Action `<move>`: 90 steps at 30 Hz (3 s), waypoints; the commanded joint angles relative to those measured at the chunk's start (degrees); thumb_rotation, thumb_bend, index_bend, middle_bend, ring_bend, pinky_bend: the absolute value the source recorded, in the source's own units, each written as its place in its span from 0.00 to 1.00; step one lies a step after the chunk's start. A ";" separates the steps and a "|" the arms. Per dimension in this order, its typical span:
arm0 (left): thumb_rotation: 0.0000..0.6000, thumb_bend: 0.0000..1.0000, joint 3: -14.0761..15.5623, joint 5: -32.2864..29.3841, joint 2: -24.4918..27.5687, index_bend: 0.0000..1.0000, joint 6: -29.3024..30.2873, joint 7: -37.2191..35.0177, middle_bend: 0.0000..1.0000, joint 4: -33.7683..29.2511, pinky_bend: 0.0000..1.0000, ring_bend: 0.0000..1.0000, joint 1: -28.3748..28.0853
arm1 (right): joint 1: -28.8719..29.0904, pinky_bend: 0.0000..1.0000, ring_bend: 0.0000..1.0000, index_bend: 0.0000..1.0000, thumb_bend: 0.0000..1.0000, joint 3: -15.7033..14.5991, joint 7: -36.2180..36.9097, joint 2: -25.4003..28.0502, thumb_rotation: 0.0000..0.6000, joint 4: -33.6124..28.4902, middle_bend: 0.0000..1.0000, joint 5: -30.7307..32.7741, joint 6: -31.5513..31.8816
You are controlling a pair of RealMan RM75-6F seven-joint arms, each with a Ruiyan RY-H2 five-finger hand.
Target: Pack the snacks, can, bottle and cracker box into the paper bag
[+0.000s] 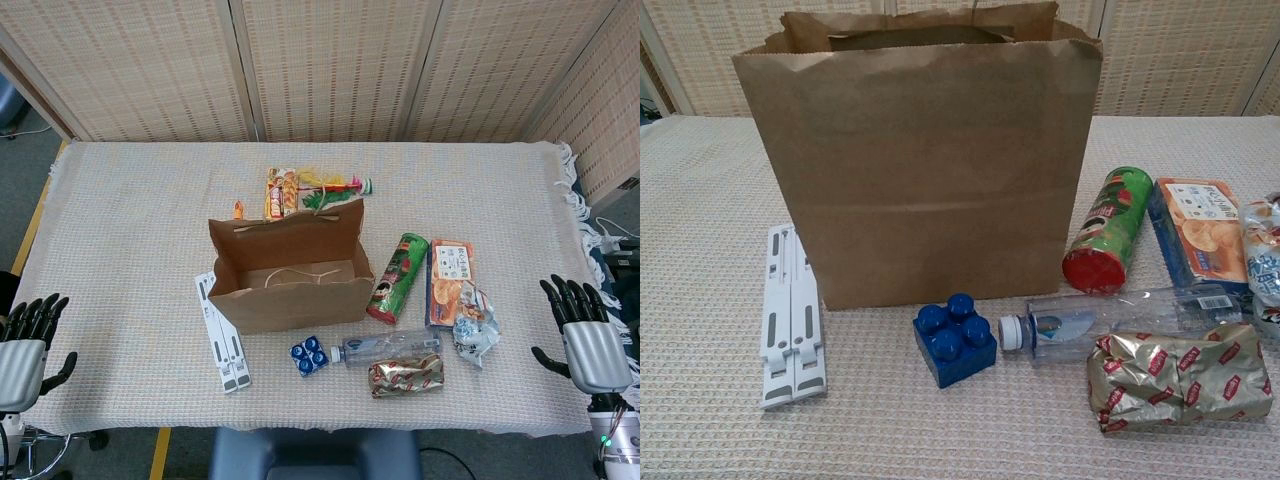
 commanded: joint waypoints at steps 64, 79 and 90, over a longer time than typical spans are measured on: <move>1.00 0.38 -0.14 -0.50 0.32 0.00 -0.86 -0.36 0.00 -0.28 0.00 0.00 -0.44 | 18.72 0.64 0.62 0.80 0.31 -3.66 -40.77 -8.10 1.00 12.50 0.63 -15.21 -14.02; 1.00 0.38 -0.15 -0.51 0.19 0.00 -0.69 -0.08 0.00 -0.33 0.00 0.00 -0.39 | 21.08 0.64 0.62 0.79 0.31 10.84 -41.85 9.88 1.00 -12.38 0.63 -13.65 -2.82; 1.00 0.38 -0.09 -0.16 0.23 0.01 -0.58 -1.30 0.00 0.17 0.00 0.00 -0.38 | 38.64 0.64 0.62 0.79 0.31 22.17 -65.95 3.16 1.00 -23.44 0.63 2.92 -18.91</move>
